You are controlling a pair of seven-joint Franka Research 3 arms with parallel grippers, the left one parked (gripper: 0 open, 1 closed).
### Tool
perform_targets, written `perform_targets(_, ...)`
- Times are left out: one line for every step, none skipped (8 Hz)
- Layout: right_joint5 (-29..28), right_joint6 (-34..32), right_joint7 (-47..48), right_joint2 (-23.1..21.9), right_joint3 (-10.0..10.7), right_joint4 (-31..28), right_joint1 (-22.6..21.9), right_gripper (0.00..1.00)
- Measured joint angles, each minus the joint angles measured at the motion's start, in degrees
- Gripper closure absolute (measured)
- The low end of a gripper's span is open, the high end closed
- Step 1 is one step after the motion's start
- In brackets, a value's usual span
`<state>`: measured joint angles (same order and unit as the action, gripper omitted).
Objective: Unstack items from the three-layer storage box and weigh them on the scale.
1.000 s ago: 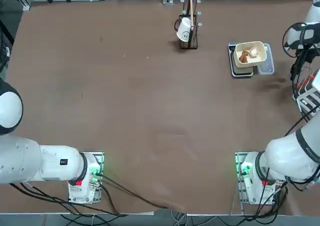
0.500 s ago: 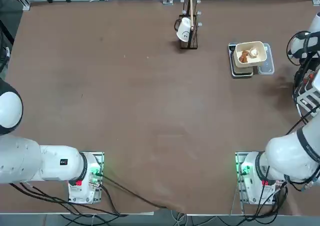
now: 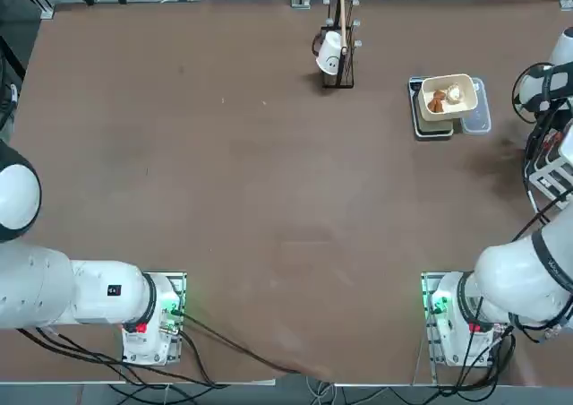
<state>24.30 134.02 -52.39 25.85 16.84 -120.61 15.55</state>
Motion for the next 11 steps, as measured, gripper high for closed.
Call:
perform_targets(0.2, 0.1, 0.0, 0.0, 0.0, 0.0, 0.0, 0.64)
perform_targets(0.2, 0.2, 0.0, -0.1, -0.1, 0.0, 0.0, 0.85)
perform_targets(0.3, 0.2, 0.0, -0.1, -0.1, 0.0, 0.1, 0.89)
perform_targets(0.3, 0.2, 0.0, -0.1, -0.1, 0.0, 0.1, 0.91)
perform_targets(0.3, 0.2, 0.0, -0.1, -0.1, 0.0, 0.1, 0.91)
perform_targets(0.3, 0.2, 0.0, -0.1, -0.1, 0.0, 0.1, 0.91)
perform_targets(0.3, 0.2, 0.0, -0.1, -0.2, 0.0, 0.1, 0.91)
perform_targets(0.3, 0.2, 0.0, -0.1, -0.3, 0.0, 0.1, 0.91)
perform_targets(0.3, 0.2, 0.0, -0.1, -0.7, 0.0, 0.1, 0.91)
perform_targets(0.3, 0.1, 0.1, -0.2, -1.5, 0.2, 0.0, 0.91)
perform_targets(0.1, 0.1, 0.3, -0.2, -2.5, 0.5, 0.1, 0.93)
